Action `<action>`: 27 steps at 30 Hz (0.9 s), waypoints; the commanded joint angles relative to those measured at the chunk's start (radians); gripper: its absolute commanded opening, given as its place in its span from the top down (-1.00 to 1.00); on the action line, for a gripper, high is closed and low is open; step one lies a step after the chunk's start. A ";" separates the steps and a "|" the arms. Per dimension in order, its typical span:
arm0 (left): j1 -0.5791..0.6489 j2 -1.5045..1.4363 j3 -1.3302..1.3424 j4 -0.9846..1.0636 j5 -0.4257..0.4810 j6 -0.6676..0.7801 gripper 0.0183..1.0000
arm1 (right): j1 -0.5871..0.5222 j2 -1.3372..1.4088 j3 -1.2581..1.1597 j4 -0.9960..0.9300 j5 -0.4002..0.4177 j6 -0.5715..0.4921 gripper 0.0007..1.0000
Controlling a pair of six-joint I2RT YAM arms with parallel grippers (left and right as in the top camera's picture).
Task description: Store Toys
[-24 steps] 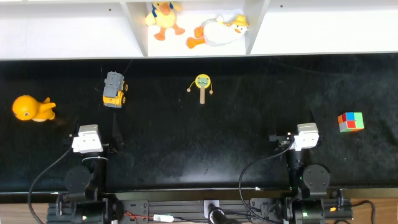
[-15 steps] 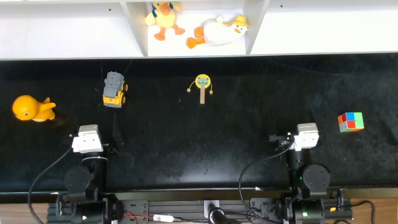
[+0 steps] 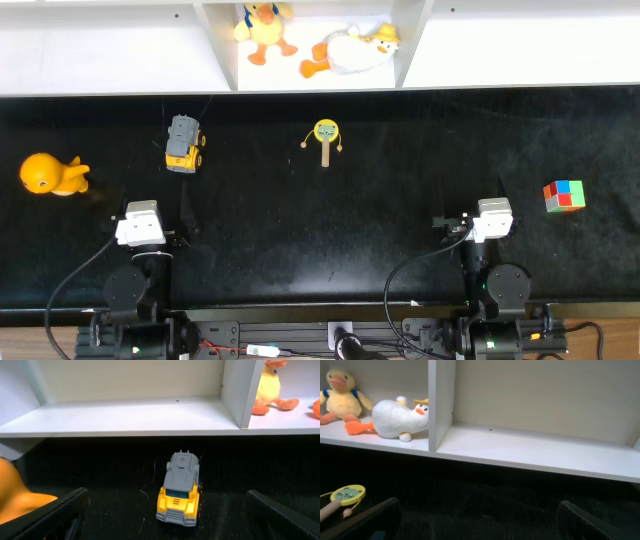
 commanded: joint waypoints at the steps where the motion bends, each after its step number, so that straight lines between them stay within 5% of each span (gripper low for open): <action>1: 0.011 0.055 0.079 -0.083 0.016 -0.175 -1.00 | -0.001 -0.007 -0.013 0.005 -0.007 0.008 -0.99; 5: 0.011 0.187 0.292 -0.386 0.000 -0.203 -0.99 | -0.001 -0.007 -0.013 0.005 -0.007 0.008 -0.99; 13: 0.061 0.485 0.587 -0.679 0.011 0.118 -0.98 | -0.001 -0.007 -0.014 0.005 -0.007 0.008 -0.99; 17: 0.178 0.603 0.645 -0.658 0.118 0.224 -0.98 | -0.001 -0.007 -0.013 0.005 -0.007 0.008 -0.99; 22: 0.434 0.750 0.669 -0.576 0.400 0.373 -0.99 | -0.001 -0.007 -0.013 0.005 -0.007 0.008 -0.99; 27: 0.654 0.858 0.737 -0.574 0.518 0.515 -0.99 | -0.001 -0.007 -0.013 0.005 -0.007 0.008 -0.99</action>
